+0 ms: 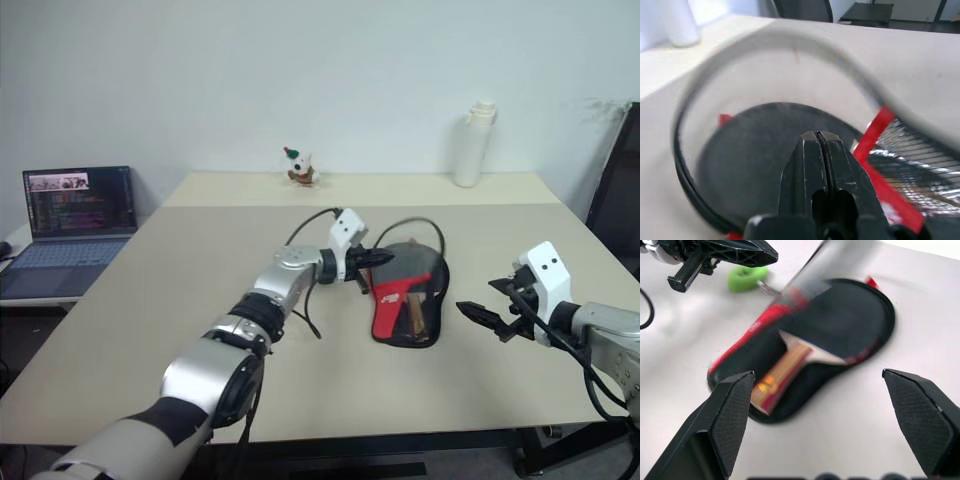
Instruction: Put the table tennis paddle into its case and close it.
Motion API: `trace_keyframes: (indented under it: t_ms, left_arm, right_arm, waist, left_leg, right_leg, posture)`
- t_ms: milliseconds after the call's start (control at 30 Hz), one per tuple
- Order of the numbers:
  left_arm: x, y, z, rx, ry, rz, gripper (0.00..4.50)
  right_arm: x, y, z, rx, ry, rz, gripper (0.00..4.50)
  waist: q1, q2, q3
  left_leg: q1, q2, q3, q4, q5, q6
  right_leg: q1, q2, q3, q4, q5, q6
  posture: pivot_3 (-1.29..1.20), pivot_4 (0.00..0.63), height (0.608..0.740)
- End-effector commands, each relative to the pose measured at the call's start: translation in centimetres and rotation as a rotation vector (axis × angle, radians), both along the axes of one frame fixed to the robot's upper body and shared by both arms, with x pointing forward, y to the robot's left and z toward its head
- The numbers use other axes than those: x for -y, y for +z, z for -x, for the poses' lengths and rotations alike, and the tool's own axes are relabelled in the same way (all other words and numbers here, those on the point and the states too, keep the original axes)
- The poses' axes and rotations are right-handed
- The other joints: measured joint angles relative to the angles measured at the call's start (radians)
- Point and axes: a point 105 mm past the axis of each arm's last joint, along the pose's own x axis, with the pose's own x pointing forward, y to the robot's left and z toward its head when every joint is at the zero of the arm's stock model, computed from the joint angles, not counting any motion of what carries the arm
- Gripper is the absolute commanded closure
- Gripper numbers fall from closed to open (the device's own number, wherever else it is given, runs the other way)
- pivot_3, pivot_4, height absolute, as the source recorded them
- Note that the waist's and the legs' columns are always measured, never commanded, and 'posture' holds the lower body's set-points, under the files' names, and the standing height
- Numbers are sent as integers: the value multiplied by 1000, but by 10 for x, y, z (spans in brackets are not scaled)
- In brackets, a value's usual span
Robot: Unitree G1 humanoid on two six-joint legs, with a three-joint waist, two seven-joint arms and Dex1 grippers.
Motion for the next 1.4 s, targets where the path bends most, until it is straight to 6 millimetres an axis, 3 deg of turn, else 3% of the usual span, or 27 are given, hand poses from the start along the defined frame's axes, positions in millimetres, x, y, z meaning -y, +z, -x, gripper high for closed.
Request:
trace_keyframes:
  t_ms: [33, 133, 300, 467, 600, 700, 1100, 1400]
  left_arm:
    - [-2, 20, -4, 77, 11, 10, 4444]
    - [-13, 20, -6, 87, 24, 9, 4444]
    - [-47, 25, -5, 100, 22, 59, 4444]
    - [-79, 23, 20, 87, -62, 110, 4444]
    - [-110, 24, 38, 89, 4, 133, 4444]
    - [-123, 23, 47, 80, 47, 130, 4444]
    - [-129, 23, 58, 71, 104, 118, 4444]
    - [-128, 22, 59, 74, 103, 98, 4444]
  right_arm:
    - [0, 8, -2, 50, -19, -6, 0]
    - [-3, 2, -7, 34, -24, -22, 0]
    - [-11, -18, -23, -49, -36, -108, 0]
    - [-6, -34, -57, -89, -160, -157, 0]
    - [0, -50, -84, -134, -271, -214, 0]
    - [-1, -58, -93, -149, -276, -191, 0]
    - [-21, -81, -108, -213, -183, -147, 0]
    - [-1, -68, -110, -134, -211, -34, 0]
  waist:
    - [-3, 0, 0]
    - [-3, 0, 0]
    - [-13, 0, 0]
    - [-17, 1, 0]
    - [-16, 1, 0]
    - [-13, 1, 0]
    - [-16, 1, 0]
    - [-17, 1, 0]
  left_leg:
    - [0, 1, 0, 0, 0, 0]
    - [0, 1, 0, 0, 0, 0]
    - [0, 5, 0, 0, 0, 0]
    - [0, 8, 1, 0, 0, 0]
    - [0, 8, 1, 1, 0, 0]
    - [0, 8, 1, 0, 0, 0]
    - [1, 8, 1, 1, 0, 0]
    - [2, 8, 2, 1, 0, 0]
  right_leg:
    - [0, 1, 0, 0, 0, 0]
    - [0, 1, 0, 0, 0, 0]
    - [0, 1, 1, 0, 0, 0]
    - [0, 1, 1, 1, 3, -5]
    - [-1, 1, 1, 1, 3, -6]
    - [-1, 1, 1, 1, 3, -6]
    - [0, 1, 1, 1, 4, -6]
    - [0, 1, 2, 2, 4, -6]
  posture:
    - [0, 150, 740]
    - [0, 150, 740]
    - [0, 150, 740]
    - [0, 150, 740]
    - [0, 150, 740]
    - [0, 150, 740]
    - [0, 150, 740]
    - [0, 150, 740]
